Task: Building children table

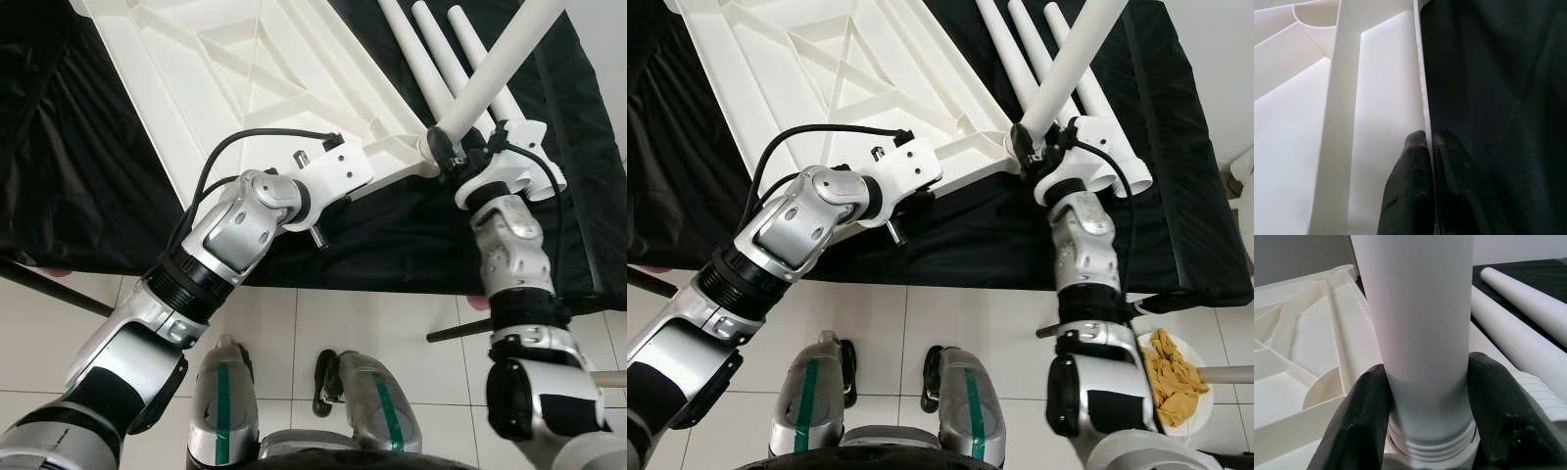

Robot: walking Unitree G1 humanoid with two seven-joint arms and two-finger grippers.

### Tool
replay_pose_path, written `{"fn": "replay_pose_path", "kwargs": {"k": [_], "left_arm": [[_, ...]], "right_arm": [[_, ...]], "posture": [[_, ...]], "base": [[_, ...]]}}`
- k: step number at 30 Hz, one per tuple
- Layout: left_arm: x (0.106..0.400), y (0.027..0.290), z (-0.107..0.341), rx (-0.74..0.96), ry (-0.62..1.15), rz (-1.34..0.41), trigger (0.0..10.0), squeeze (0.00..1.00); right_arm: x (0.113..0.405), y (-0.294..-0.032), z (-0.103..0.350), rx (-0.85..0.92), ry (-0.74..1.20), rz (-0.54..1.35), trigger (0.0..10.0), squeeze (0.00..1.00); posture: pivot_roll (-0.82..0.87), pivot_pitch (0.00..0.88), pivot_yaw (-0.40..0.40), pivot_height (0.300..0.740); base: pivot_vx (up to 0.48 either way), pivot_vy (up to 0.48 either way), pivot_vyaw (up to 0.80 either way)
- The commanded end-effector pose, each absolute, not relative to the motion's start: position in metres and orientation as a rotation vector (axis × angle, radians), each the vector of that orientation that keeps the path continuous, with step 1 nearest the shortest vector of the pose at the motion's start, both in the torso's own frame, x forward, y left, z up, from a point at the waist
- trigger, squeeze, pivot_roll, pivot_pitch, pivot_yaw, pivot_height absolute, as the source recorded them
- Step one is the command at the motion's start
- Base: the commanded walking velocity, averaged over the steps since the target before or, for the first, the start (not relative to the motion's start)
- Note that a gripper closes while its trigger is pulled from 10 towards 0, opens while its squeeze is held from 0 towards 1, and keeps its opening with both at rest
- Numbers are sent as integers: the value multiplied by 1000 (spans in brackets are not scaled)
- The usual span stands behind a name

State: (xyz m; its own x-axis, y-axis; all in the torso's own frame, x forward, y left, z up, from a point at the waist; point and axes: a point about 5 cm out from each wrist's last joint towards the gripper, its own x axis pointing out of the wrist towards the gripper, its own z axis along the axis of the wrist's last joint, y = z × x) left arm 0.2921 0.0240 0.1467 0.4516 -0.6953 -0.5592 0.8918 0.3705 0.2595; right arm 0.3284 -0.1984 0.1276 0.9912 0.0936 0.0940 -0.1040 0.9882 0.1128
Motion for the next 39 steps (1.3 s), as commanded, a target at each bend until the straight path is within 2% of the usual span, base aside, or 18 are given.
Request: {"fn": "replay_pose_path", "kwargs": {"k": [1,4,7,14,15,16,21,30,31,32,33,35,36,39], "left_arm": [[285,20,141,585,405,-1093,0,0],[285,20,142,588,403,-1092,0,0],[285,20,142,588,403,-1092,0,0],[287,20,143,597,396,-1093,0,0],[288,21,144,598,395,-1094,0,0],[289,21,144,598,395,-1093,0,0],[290,20,145,589,393,-1090,0,0],[291,22,147,590,389,-1081,0,0],[291,22,147,590,390,-1080,0,0],[291,22,147,590,390,-1080,1608,0],[291,22,147,590,391,-1079,3333,0],[291,22,147,590,391,-1079,3333,0],[292,22,146,591,395,-1074,10000,0],[293,23,146,590,401,-1065,10000,0]], "right_arm": [[329,-198,129,151,-82,9,0,0],[329,-187,125,159,-46,-64,0,0],[329,-187,125,159,-46,-64,0,0],[333,-155,120,168,32,-218,0,0],[335,-144,121,165,47,-244,0,0],[336,-134,122,185,58,-238,0,0],[339,-117,128,177,51,-209,0,0],[336,-119,128,134,50,-249,0,0],[336,-119,128,129,48,-247,2627,0],[335,-119,128,124,44,-240,10000,0],[335,-119,128,120,39,-238,10000,0],[335,-119,128,120,39,-238,10000,0],[334,-120,128,124,34,-231,10000,1000],[334,-124,129,131,20,-220,10000,1000]], "posture": [[48,46,-84,740],[49,44,-85,740],[49,44,-85,740],[40,36,-68,740],[35,35,-62,740],[33,35,-59,740],[34,34,-58,740],[40,38,-58,740],[41,39,-57,740],[41,38,-57,740],[41,38,-57,740],[41,38,-57,740],[41,40,-54,740],[40,40,-53,740]], "base": [[0,0,0],[0,0,0],[0,0,0],[0,0,0],[0,0,0],[0,0,0],[0,0,0],[0,0,0],[0,0,0],[0,0,0],[0,0,0],[0,0,0],[0,0,0],[0,0,0]]}}
